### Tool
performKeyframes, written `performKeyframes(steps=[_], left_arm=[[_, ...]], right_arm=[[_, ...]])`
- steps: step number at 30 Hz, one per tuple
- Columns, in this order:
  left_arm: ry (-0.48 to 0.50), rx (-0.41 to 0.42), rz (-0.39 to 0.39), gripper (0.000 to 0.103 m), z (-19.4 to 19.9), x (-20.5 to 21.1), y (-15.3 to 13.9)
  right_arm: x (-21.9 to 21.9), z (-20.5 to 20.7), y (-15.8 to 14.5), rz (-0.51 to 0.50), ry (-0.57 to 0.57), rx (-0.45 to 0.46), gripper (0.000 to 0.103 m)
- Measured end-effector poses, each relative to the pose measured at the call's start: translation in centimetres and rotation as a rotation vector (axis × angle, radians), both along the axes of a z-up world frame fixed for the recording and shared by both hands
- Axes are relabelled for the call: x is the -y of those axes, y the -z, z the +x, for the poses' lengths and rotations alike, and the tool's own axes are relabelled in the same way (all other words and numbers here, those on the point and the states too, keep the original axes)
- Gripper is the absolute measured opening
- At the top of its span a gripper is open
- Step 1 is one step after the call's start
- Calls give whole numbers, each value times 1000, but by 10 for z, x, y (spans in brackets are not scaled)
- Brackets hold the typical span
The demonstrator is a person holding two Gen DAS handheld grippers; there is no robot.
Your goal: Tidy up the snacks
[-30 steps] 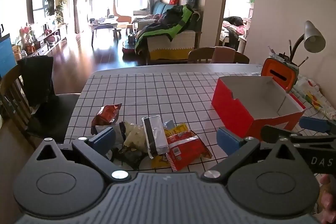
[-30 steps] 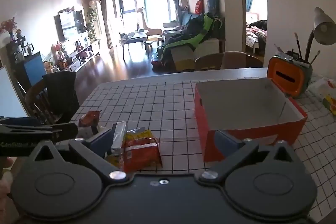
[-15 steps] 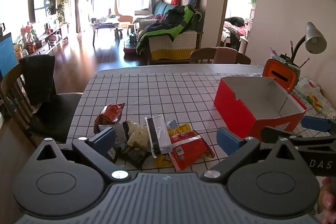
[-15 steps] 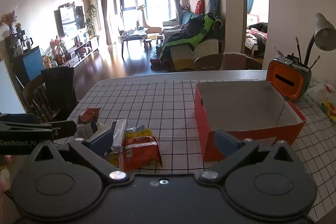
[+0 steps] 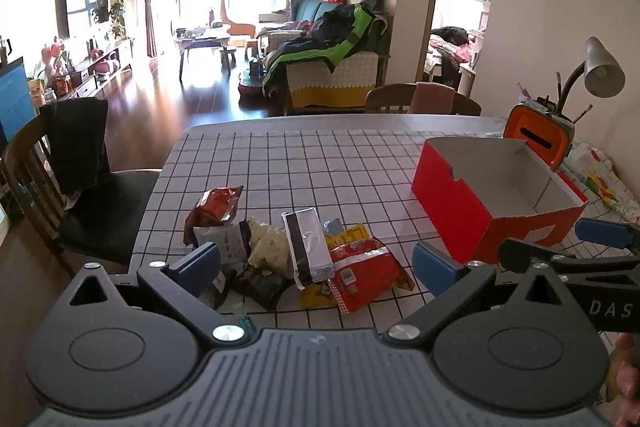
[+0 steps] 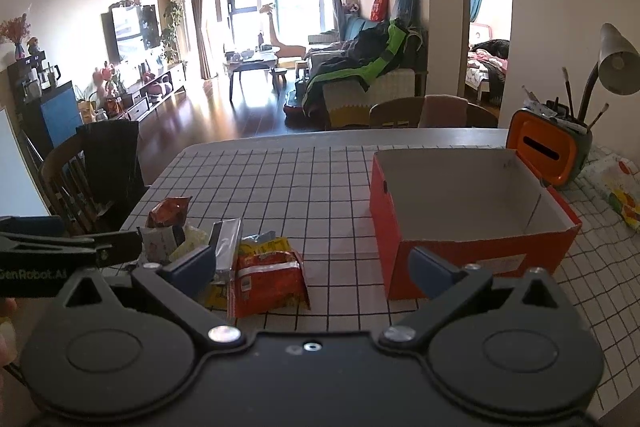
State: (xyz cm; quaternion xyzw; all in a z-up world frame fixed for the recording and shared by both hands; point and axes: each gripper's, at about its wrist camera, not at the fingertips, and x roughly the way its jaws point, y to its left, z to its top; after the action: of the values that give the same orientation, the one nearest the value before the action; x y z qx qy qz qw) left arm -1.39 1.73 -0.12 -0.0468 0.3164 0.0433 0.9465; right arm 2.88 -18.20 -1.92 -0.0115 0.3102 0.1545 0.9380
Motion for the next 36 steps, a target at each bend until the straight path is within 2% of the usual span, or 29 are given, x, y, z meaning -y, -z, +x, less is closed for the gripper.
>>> performKeyframes(steps=[36], left_arm=[[-14, -37, -26, 103, -7, -7, 9]], right_arm=[[-8, -7, 9, -21, -6, -36, 103]])
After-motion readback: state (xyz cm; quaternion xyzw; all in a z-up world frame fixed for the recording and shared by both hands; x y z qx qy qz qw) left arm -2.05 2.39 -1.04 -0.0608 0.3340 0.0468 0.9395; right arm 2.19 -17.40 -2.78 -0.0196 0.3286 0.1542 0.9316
